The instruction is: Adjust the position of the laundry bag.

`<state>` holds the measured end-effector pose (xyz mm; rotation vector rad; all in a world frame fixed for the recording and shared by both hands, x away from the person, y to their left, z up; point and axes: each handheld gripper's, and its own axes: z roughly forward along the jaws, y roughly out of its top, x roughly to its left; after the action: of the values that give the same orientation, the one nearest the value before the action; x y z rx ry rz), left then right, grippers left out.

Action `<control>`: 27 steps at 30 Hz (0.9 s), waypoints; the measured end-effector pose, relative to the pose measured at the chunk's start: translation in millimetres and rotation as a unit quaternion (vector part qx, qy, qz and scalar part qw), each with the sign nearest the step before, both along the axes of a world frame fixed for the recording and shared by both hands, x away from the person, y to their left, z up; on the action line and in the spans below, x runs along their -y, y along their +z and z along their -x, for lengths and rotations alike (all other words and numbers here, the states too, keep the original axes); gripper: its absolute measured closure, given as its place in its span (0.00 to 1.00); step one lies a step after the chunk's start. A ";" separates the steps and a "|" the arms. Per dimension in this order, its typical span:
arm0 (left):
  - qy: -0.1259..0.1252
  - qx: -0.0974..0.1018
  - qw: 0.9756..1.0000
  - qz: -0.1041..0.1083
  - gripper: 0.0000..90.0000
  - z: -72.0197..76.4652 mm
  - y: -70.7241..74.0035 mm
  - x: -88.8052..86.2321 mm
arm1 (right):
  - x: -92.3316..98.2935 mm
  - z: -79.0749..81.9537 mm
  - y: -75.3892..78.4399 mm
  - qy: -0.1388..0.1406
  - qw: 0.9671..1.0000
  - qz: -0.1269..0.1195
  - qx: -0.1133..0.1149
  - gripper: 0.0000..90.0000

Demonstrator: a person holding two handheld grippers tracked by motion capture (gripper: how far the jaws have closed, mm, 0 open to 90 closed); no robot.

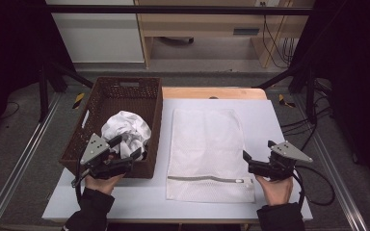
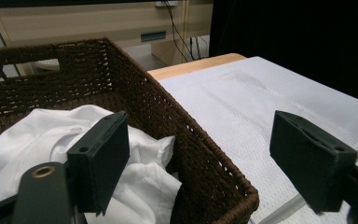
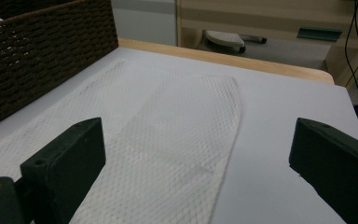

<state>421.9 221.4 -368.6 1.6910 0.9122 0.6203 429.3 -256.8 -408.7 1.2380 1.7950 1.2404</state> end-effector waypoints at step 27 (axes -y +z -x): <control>-0.099 -0.016 0.994 -0.052 0.44 38.3 -10.9 74.2 | -23.9 -3.3 -17.5 0.046 0.997 0.014 -0.064 0.16</control>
<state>383.6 147.2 -379.6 1.8624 0.7324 0.5155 432.6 -232.9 -426.2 1.2568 1.9755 1.2048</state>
